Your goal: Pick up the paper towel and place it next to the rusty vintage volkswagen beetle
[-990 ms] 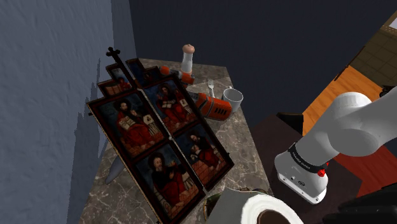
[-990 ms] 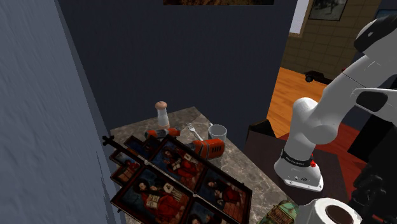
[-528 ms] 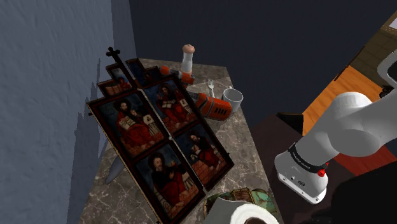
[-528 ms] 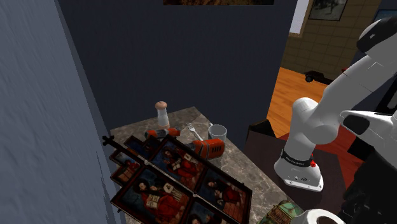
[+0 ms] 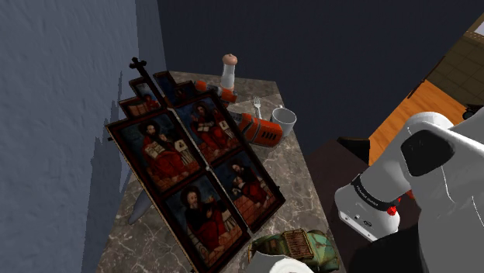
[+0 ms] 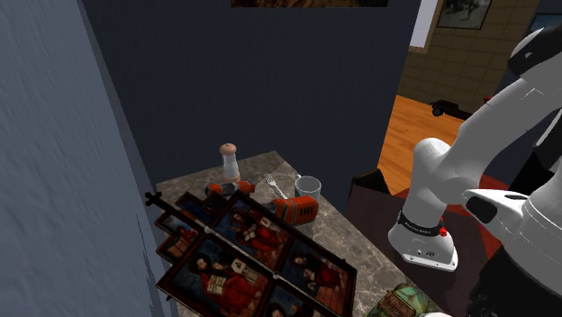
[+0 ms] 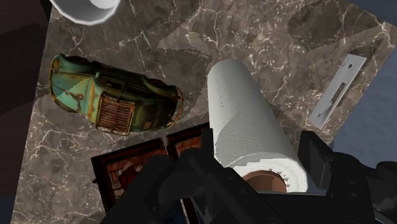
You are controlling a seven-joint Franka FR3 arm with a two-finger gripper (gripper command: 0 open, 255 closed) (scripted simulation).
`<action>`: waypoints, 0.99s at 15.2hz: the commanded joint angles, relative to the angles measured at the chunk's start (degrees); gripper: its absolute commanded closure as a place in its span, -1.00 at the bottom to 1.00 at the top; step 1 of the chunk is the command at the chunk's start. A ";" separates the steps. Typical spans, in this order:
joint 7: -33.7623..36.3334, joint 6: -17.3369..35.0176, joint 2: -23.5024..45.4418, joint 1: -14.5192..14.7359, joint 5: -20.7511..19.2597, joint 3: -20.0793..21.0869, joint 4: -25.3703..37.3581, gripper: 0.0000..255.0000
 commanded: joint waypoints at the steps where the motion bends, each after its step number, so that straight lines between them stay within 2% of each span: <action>1: 0.01 1.40 0.02 -0.02 0.28 0.63 -1.24 1.00; 15: 0.05 12.16 1.72 -1.83 1.65 6.73 -9.54 1.00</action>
